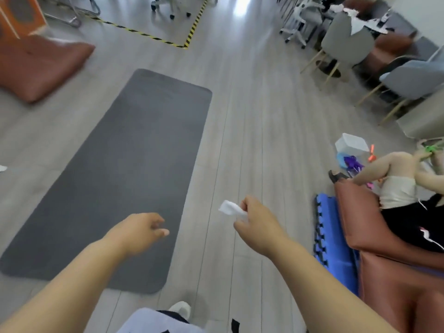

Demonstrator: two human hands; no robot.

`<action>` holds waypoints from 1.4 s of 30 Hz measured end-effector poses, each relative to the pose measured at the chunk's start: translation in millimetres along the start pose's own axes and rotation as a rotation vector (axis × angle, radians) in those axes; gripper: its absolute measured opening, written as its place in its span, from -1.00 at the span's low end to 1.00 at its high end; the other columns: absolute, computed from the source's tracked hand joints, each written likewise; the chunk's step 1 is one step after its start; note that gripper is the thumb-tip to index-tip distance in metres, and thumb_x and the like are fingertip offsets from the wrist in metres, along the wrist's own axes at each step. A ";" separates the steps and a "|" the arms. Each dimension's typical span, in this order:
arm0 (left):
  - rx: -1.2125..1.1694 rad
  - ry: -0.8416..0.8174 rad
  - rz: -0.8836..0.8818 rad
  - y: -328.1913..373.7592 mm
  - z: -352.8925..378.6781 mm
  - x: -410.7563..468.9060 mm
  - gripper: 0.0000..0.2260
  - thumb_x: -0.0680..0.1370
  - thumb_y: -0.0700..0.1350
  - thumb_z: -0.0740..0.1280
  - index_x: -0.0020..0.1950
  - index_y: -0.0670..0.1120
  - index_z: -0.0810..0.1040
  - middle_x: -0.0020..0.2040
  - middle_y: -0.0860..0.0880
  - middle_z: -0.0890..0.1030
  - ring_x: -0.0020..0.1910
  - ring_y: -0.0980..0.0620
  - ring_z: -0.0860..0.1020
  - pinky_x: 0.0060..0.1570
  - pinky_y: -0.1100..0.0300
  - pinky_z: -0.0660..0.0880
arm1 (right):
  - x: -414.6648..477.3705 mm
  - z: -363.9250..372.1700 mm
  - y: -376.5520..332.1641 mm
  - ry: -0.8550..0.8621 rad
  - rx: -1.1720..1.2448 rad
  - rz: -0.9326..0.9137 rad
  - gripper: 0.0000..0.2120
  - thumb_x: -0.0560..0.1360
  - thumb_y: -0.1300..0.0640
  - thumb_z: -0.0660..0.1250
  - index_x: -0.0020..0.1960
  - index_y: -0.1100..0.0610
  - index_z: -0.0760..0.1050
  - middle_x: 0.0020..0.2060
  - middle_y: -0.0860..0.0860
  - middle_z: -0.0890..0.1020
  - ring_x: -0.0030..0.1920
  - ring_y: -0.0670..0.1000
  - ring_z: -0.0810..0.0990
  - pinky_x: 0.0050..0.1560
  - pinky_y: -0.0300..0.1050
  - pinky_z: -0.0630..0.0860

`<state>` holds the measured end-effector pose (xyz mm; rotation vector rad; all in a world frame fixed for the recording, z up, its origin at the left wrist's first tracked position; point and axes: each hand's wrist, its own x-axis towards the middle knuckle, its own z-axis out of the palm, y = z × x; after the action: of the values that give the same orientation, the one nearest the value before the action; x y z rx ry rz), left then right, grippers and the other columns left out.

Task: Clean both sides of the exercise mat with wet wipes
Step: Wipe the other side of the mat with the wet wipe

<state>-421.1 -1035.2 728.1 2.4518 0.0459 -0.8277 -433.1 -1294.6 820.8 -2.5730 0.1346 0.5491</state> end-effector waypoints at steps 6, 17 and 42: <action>-0.046 0.022 -0.134 17.7 2.4 32.1 -0.60 0.52 0.17 0.29 0.31 0.06 0.45 0.23 0.07 0.54 0.13 0.08 0.53 0.06 0.21 0.46 | 76.3 -20.6 13.4 -0.083 -0.051 -0.268 -0.86 0.52 0.05 0.19 -0.09 0.12 0.38 -0.19 -0.02 0.46 -0.22 0.02 0.41 -0.25 -0.11 0.35; -0.197 0.234 -0.480 84.6 65.2 71.4 -0.69 0.57 0.11 0.24 0.28 0.08 0.49 0.22 0.11 0.55 0.18 0.09 0.51 0.16 0.16 0.44 | 234.6 -74.0 58.7 -0.289 -0.234 -0.730 -0.91 0.43 0.18 0.40 -0.10 0.07 0.52 -0.11 -0.10 0.47 -0.08 -0.02 0.45 -0.10 -0.18 0.39; -0.560 0.181 -0.960 -15.0 54.1 124.9 -0.74 0.58 0.10 0.19 0.18 0.03 0.49 0.19 -0.04 0.52 0.17 -0.06 0.48 0.09 0.13 0.43 | 395.6 97.1 -144.2 -0.740 -0.762 -1.005 -0.91 0.51 0.06 0.28 0.00 0.03 0.48 -0.03 -0.05 0.48 -0.12 -0.02 0.45 -0.14 -0.15 0.41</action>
<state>-352.7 -1067.1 613.8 1.8736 1.3959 -0.7884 -78.2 -1118.2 648.6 -2.3925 -1.7722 1.1927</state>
